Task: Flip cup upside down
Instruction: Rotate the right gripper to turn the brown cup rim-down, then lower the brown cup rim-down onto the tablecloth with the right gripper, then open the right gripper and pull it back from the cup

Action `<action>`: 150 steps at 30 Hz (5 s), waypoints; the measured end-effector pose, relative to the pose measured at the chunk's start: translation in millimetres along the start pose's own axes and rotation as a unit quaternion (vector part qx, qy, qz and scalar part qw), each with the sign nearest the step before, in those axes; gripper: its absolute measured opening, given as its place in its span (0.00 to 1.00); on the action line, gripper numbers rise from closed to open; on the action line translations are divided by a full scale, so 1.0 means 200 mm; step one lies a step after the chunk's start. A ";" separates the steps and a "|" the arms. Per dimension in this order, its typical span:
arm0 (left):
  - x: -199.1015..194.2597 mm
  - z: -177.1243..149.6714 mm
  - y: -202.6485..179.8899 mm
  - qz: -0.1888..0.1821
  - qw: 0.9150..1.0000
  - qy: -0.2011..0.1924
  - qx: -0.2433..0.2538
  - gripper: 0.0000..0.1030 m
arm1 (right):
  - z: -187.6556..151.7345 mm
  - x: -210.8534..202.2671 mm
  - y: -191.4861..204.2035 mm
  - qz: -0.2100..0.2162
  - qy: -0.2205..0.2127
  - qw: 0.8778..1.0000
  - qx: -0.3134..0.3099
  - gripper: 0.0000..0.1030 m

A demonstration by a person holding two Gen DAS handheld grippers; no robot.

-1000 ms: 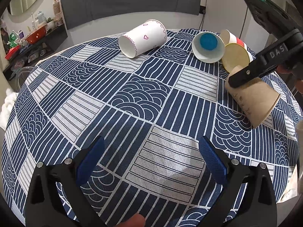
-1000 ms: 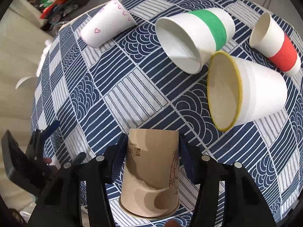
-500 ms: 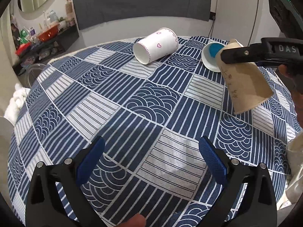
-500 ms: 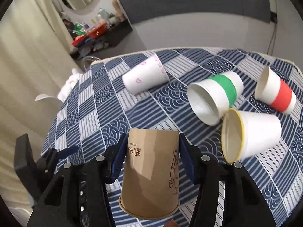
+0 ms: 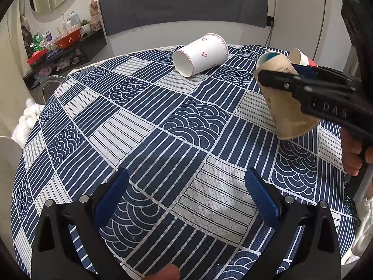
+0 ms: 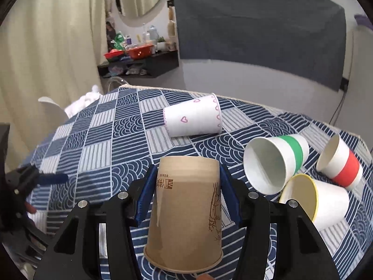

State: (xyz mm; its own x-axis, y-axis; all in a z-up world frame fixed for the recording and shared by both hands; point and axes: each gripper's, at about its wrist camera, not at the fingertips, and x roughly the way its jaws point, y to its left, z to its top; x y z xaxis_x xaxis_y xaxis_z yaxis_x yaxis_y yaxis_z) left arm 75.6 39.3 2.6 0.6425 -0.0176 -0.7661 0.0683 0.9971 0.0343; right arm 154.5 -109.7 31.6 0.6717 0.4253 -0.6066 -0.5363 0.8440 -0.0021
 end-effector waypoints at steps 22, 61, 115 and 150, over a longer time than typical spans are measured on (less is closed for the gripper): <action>-0.11 -0.07 -0.17 -0.002 1.000 -0.023 -0.011 0.94 | -0.18 -0.26 -0.05 -0.012 -0.085 0.996 -0.004 0.49; -0.29 -0.35 -0.70 -0.029 0.997 -0.046 0.046 0.94 | -0.87 -0.95 -0.12 -0.105 -0.103 0.989 0.000 0.84; -0.51 -0.72 -0.92 -0.036 0.979 -0.188 0.072 0.94 | -1.36 -1.23 -0.19 -0.164 -0.087 0.980 0.066 0.92; -0.50 -0.72 -0.94 -0.021 0.982 -0.176 0.069 0.94 | -1.37 -1.24 -0.20 -0.156 -0.089 0.981 0.073 0.92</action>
State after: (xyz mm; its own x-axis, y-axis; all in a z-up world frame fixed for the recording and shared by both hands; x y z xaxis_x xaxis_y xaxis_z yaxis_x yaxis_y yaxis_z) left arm -111.7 -134.8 -20.5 0.8592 -0.1079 -0.5001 0.1881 0.9757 0.1128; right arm -130.4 -338.4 -35.2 0.8776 0.1778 -0.4452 -0.2199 0.9745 -0.0443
